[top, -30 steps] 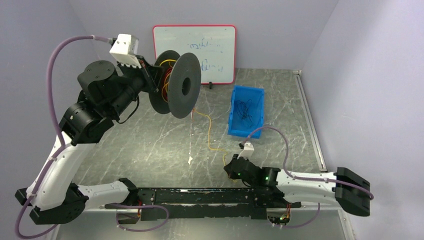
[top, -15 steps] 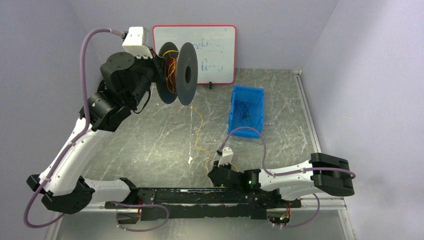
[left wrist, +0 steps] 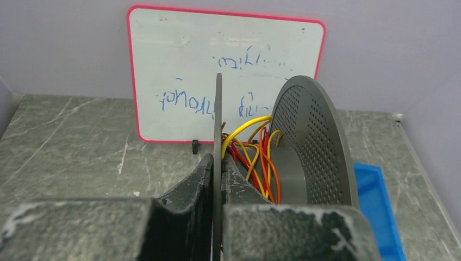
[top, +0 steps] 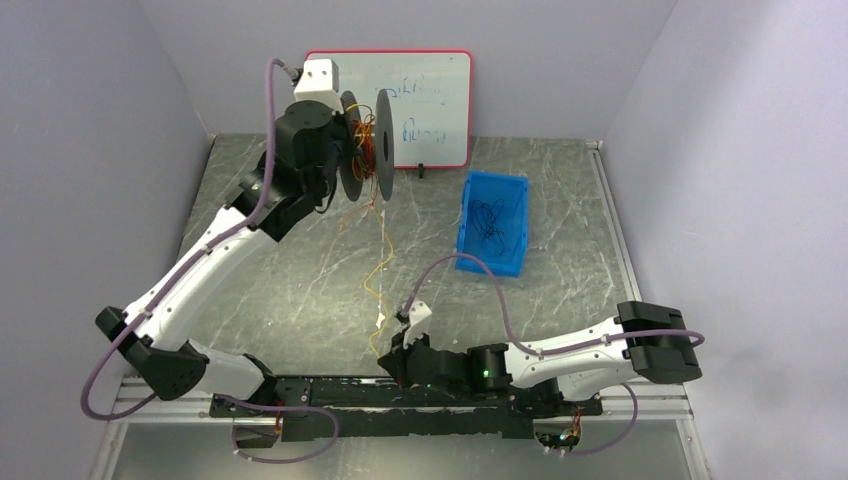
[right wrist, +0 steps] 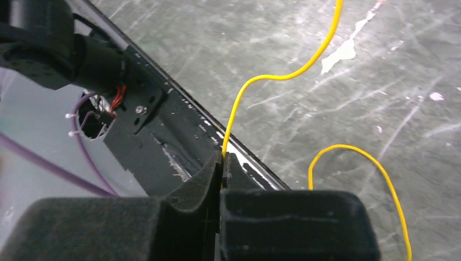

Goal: Wrap the cables

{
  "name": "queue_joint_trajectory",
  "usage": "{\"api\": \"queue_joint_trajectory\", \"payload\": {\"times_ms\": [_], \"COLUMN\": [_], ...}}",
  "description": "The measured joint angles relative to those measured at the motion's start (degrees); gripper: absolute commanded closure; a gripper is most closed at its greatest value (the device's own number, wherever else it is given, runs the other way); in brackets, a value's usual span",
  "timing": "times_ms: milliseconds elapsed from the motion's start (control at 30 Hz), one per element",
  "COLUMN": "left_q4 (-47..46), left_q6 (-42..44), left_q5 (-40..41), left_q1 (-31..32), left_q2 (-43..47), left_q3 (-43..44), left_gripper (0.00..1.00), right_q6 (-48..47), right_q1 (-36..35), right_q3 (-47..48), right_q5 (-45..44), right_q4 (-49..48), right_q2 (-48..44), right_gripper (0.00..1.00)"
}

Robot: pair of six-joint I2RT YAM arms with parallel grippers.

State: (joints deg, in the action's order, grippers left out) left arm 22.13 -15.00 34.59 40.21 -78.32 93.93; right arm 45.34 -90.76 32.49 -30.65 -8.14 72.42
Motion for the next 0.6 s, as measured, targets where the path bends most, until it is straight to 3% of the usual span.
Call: {"api": "queue_joint_trajectory", "payload": {"times_ms": [600], "left_q4": [-5.5], "left_q6": [1.7], "left_q5": [8.9], "left_q1": [0.0], "left_q2": [-8.8], "left_q3": [-2.1], "left_gripper": [0.93], "right_q6": [-6.2], "right_q1": [-5.6], "right_q3": [9.2], "right_q5": [-2.8], "right_q4": [2.6], "right_q2": [-3.5], "right_gripper": [1.0]}}
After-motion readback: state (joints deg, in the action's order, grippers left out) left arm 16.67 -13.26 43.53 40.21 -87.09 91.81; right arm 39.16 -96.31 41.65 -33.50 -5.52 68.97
